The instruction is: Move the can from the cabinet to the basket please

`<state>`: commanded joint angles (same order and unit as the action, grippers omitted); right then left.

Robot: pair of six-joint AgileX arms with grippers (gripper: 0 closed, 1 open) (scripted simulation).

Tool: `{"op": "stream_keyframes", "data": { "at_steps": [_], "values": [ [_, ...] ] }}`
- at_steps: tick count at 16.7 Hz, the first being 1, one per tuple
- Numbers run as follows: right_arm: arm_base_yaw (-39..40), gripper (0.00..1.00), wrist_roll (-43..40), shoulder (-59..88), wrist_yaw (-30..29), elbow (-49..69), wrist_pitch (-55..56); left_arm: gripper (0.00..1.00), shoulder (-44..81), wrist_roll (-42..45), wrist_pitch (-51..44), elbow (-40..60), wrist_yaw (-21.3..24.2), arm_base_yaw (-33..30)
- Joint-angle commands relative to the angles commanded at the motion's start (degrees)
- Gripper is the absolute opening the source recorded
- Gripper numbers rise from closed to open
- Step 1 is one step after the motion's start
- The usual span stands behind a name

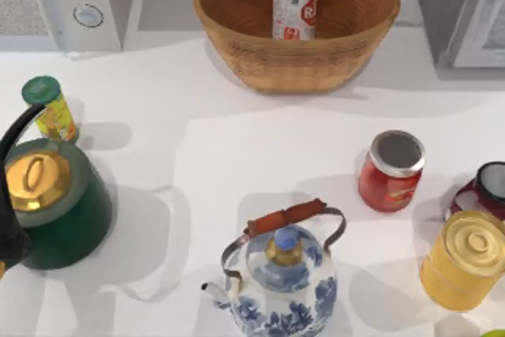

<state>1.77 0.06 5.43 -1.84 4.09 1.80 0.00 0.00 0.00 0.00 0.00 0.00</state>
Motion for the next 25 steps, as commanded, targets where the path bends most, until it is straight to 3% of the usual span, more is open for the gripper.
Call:
{"op": "stream_keyframes", "data": {
  "at_steps": [4,10,13,16,19,25],
  "values": [
    [-1.8,1.00,-0.1,-5.4,1.8,-4.1,-1.8,1.00,0.0,0.0,0.0,0.0,0.0,0.0],
    [-1.6,1.00,-0.1,-5.2,1.8,-4.0,-1.7,1.00,0.0,0.0,0.0,0.0,0.0,0.0],
    [-5.1,1.00,0.3,-1.8,3.6,-3.3,1.4,1.00,0.0,0.0,0.0,0.0,0.0,0.0],
    [-14.1,1.00,1.0,6.8,7.9,-1.6,9.2,1.00,0.0,0.0,0.0,0.0,0.0,0.0],
    [-28.0,1.00,1.9,20.4,14.2,0.7,20.3,1.00,0.0,0.0,0.0,0.0,0.0,0.0],
    [-52.6,1.00,2.8,50.3,30.8,6.6,42.7,1.00,0.0,0.0,0.0,0.0,0.0,0.0]
  ]
}}
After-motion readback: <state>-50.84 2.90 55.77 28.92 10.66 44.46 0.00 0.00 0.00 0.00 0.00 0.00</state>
